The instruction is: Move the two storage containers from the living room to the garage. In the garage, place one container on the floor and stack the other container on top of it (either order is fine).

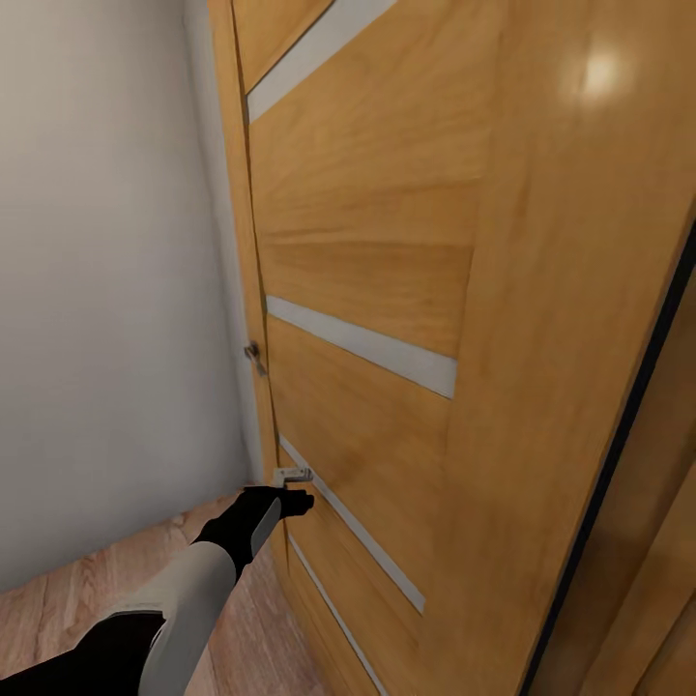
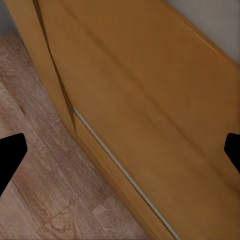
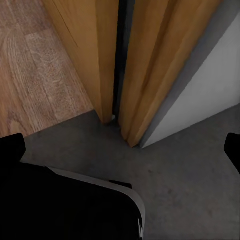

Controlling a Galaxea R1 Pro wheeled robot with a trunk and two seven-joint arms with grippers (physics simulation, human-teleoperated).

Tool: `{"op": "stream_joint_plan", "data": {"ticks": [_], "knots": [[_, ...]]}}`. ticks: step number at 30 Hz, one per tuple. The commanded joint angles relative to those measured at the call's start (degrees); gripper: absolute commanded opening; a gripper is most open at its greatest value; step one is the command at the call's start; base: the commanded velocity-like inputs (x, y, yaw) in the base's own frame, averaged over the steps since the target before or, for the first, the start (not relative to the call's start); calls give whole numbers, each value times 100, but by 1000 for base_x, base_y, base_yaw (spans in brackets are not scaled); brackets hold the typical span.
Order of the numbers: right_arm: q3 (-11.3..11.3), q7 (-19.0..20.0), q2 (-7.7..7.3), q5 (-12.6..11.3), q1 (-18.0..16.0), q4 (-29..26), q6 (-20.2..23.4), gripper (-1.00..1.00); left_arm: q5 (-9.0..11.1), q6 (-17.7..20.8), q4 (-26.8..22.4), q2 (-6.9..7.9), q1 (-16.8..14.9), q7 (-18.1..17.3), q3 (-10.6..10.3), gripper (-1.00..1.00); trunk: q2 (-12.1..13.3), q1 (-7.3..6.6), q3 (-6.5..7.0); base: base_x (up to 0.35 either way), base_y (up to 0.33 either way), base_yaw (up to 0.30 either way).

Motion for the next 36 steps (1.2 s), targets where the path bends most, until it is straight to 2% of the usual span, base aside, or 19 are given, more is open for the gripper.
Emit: {"op": "stream_joint_plan", "data": {"ticks": [1, 20, 29, 36], "knots": [[4, -48, -1, 50, -3, 7, -15, 100, 82, 27, -18, -12, -3, -21, 51, 100, -3, 0, -4, 0, 0, 0], [-4, -49, -1, 41, -3, 6, -3, 100, 82, 27, -18, -12, -3, -17, 51, 100, -3, 0, -4, 0, 0, 0], [-4, -48, -1, 42, -3, 5, -2, 100, 82, 27, -18, -12, -3, -20, 51, 100, -3, 0, -4, 0, 0, -175], [-4, -48, -1, 49, -3, 4, -3, 100, 81, 27, -18, -12, -3, -20, 51, 100, -3, 0, -4, 0, 0, -33]]}}
